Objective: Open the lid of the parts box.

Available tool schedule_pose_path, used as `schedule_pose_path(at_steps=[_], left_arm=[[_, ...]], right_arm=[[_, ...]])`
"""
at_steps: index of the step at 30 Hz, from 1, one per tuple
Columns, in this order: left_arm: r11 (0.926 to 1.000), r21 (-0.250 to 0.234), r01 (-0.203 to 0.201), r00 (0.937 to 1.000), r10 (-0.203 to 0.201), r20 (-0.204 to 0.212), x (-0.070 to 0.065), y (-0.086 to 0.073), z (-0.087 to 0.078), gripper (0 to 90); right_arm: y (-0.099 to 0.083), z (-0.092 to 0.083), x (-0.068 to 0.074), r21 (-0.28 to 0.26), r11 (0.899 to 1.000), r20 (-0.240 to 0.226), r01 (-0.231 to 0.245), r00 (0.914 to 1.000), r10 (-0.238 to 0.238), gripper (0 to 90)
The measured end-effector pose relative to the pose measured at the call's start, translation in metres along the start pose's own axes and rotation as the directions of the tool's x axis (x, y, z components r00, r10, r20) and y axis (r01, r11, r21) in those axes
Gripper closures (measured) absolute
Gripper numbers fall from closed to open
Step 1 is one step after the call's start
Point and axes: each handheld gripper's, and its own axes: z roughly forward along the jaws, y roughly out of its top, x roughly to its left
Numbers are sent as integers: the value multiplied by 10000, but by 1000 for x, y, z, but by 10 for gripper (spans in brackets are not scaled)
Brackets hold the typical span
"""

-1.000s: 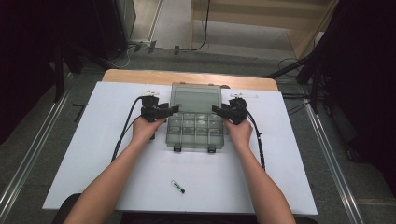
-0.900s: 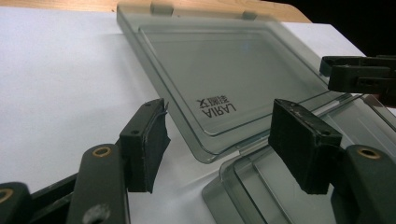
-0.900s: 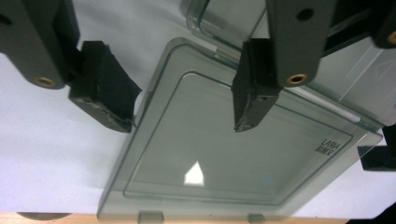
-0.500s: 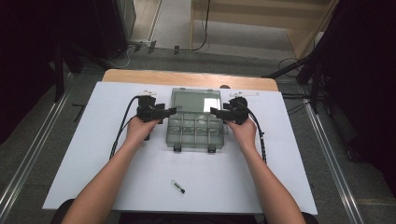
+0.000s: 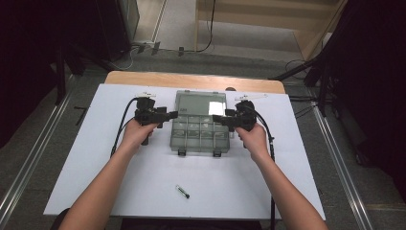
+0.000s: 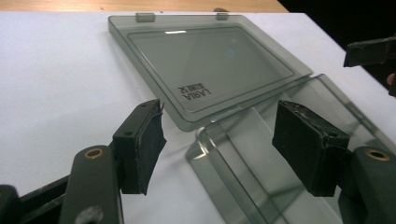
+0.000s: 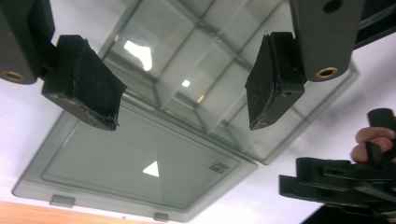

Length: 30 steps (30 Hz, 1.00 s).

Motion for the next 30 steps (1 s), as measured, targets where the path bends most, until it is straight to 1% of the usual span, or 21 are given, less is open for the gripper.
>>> schedule_pose_path(at_steps=[2,4,6,11,13,14,16,17,21,22,26,28,30], left_arm=[[10000,-40,-83,10000,83,-37,-1,0,-3,328],[9999,55,-124,9999,124,49,-2,-1,-6,328],[9998,86,-164,9999,164,23,-3,-1,-9,328],[9998,153,-160,9998,158,127,-8,-1,-17,328],[9997,174,-141,9996,137,264,-12,0,-20,328],[9997,174,-195,9994,190,283,-13,0,-21,328],[9988,235,-428,9986,420,310,-18,0,-24,328],[9987,224,-459,9984,451,345,-21,0,-25,328],[9979,308,-568,9970,551,535,-26,-3,-28,328],[9977,344,-576,9970,557,532,-27,-5,-28,328],[9951,534,-834,9952,804,559,-30,-9,-30,328],[9949,543,-850,9948,817,604,-30,-10,-32,328],[9945,584,-870,9946,834,617,-31,-11,-34,328]], right_arm=[[-2,-4,4,13,10000,-134,94,9999,-93,279],[-4,-8,8,51,9997,-133,235,9996,-235,279],[-7,-10,11,148,9993,-180,332,9993,-330,279],[-15,-14,17,237,9982,-330,543,9980,-535,280],[-17,-15,19,236,9981,-359,566,9978,-557,280],[-18,-17,20,285,9979,-426,590,9974,-577,280],[-19,-18,22,282,9971,-435,713,9966,-701,280],[-20,-20,23,261,9970,-461,723,9964,-710,280],[-24,-22,24,176,9969,-516,761,9958,-751,281],[-26,-22,24,159,9968,-539,778,9956,-768,281],[-31,-22,24,306,9955,-607,892,9943,-872,281],[-34,-24,24,296,9950,-576,957,9939,-938,282],[-36,-28,24,235,9960,-680,868,9941,-850,281]])
